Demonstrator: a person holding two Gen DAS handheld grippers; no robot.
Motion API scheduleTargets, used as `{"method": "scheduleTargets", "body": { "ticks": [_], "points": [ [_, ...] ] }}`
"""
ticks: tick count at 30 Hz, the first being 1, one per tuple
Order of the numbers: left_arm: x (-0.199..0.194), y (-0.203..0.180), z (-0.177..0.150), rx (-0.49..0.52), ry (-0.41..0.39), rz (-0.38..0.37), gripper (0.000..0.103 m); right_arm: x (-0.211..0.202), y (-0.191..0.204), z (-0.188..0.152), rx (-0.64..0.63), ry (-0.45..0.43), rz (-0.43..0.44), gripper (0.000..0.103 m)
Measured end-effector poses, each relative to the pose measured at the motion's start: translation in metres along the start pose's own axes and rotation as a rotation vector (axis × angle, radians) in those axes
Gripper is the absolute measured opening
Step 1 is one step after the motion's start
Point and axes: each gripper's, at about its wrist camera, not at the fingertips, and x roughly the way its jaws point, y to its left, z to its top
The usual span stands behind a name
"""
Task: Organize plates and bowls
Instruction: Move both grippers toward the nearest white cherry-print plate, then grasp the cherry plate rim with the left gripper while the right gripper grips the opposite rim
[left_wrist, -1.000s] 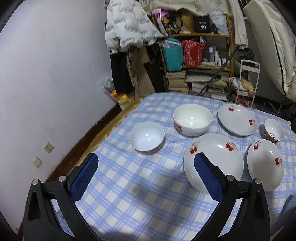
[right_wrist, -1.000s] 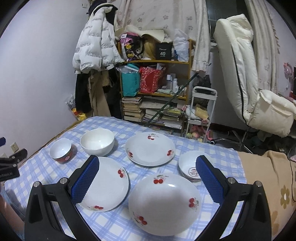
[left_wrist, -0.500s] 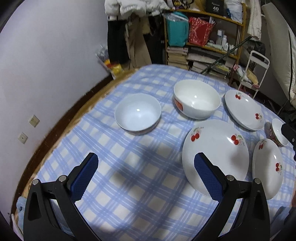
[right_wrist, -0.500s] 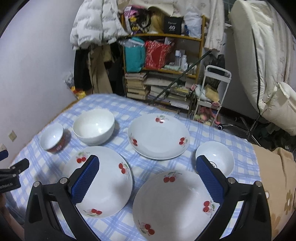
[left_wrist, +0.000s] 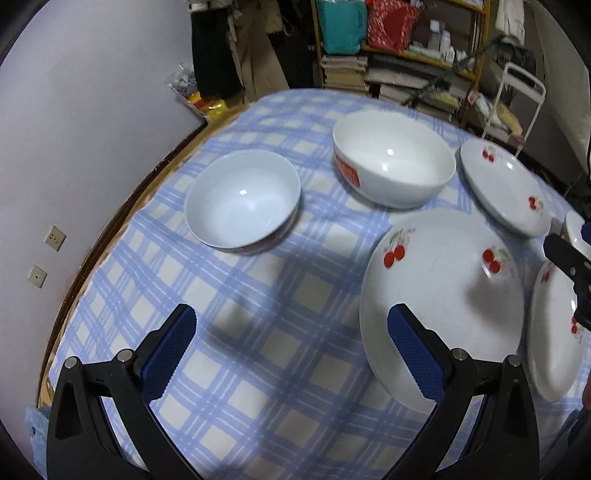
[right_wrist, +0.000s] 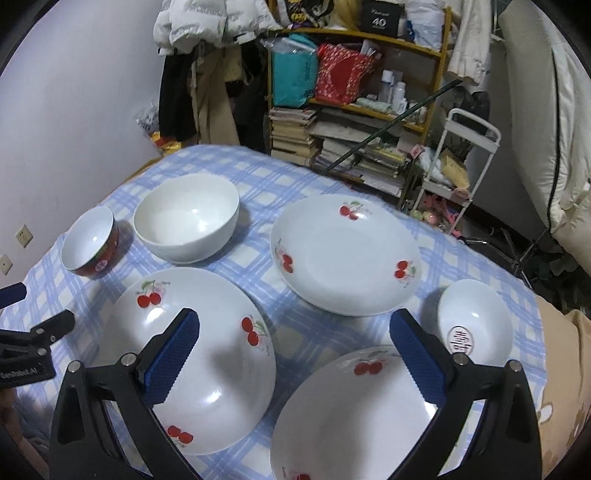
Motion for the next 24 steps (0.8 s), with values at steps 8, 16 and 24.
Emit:
{"method": "scheduleTargets", "body": {
  "ticks": [8,16,24],
  "points": [
    [0.028,-0.004,0.001,0.01,0.057,-0.012,0.102,0.033,0.005,-0.007,-0.012,0.069,0.035,0.088],
    [0.042,-0.013,0.002,0.045,0.083,-0.05,0.101,0.053,0.009,-0.014,-0.021,0.108,0.07,0.055],
    [0.049,-0.023,0.004,0.064,0.116,-0.125,0.07,0.068,0.005,-0.02,0.007,0.168,0.131,0.025]
  ]
}}
